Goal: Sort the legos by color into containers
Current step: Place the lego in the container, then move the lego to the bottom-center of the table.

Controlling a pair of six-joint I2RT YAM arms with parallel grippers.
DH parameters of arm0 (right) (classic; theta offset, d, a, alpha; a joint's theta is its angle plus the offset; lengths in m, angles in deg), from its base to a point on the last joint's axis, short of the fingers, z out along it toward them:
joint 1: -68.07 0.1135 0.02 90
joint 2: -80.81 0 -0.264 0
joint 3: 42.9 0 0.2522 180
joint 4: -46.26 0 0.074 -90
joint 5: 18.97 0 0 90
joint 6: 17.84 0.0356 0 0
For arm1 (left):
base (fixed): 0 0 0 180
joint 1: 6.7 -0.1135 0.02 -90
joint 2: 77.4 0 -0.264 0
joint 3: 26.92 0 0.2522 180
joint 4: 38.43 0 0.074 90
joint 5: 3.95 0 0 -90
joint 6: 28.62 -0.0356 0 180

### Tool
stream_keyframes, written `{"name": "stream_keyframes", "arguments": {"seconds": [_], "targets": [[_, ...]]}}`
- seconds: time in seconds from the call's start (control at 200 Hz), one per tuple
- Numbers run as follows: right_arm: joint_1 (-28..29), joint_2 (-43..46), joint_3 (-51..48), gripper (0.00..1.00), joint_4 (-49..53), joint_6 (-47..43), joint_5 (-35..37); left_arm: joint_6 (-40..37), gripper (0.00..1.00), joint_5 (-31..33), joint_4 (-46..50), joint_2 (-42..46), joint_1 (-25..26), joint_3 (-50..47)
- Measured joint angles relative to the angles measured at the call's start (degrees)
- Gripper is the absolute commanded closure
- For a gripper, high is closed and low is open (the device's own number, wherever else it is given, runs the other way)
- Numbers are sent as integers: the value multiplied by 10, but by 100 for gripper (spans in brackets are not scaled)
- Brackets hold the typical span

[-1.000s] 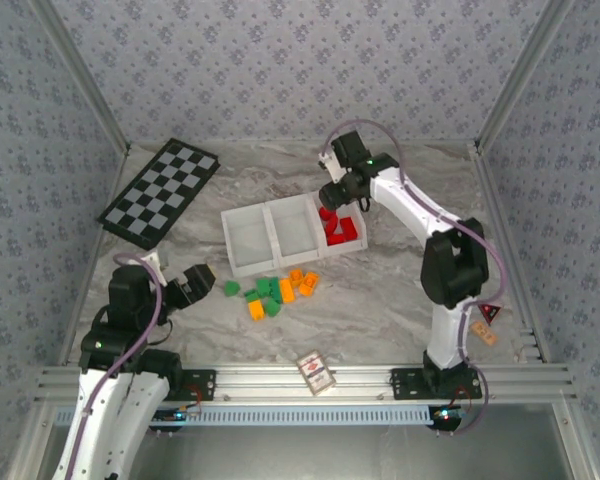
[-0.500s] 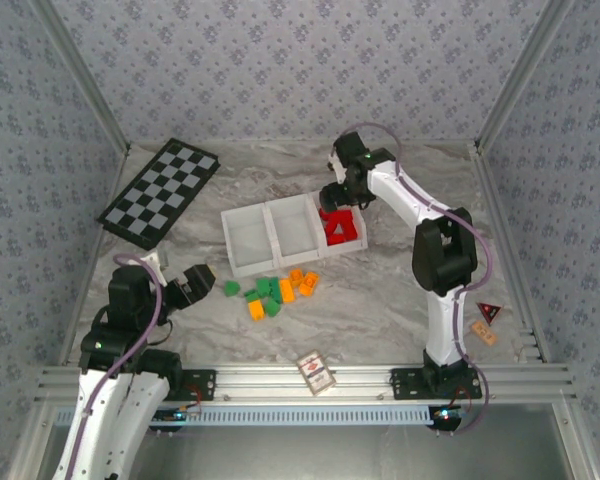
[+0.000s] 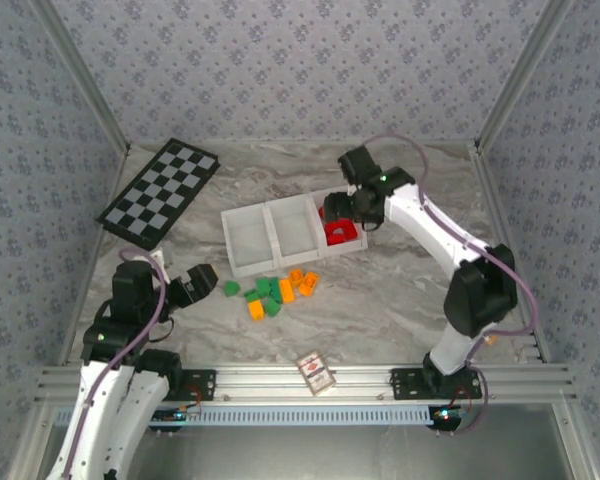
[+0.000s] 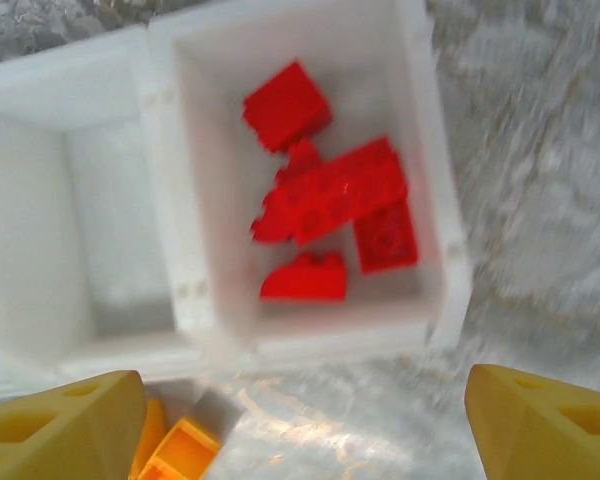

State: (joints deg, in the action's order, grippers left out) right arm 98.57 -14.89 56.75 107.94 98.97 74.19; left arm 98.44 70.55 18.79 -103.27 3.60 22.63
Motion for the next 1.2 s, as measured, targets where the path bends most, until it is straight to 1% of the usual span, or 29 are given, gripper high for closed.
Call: {"name": "stream_keyframes", "arguments": {"seconds": [0.115, 0.245, 0.39, 0.53, 0.635, 0.77, 0.94, 1.204], "targets": [[64, 43, -73, 13, -22, 89, 25, -25, 0, -10, 0, -25, 0, 16], [126, 52, -128, 13, -43, 188, 58, -53, 0, -19, -2, -43, 2, 36], [183, 51, -151, 12, -60, 304, 103, -68, 0, -34, -2, -48, 3, 36], [222, 29, -151, 13, -80, 398, 137, -75, 0, -38, -3, -42, 3, 36], [235, -13, -145, 16, -87, 447, 145, -77, 0, -42, -4, -34, 5, 36], [237, -55, -141, 20, -92, 496, 150, -77, 0, -43, -5, -25, 10, 36], [237, -61, -141, 23, -94, 538, 168, -77, 0, -43, -5, -18, 20, 36], [238, -62, -141, 28, -104, 564, 177, -77, 0, -42, -5, -15, 23, 36]]}}
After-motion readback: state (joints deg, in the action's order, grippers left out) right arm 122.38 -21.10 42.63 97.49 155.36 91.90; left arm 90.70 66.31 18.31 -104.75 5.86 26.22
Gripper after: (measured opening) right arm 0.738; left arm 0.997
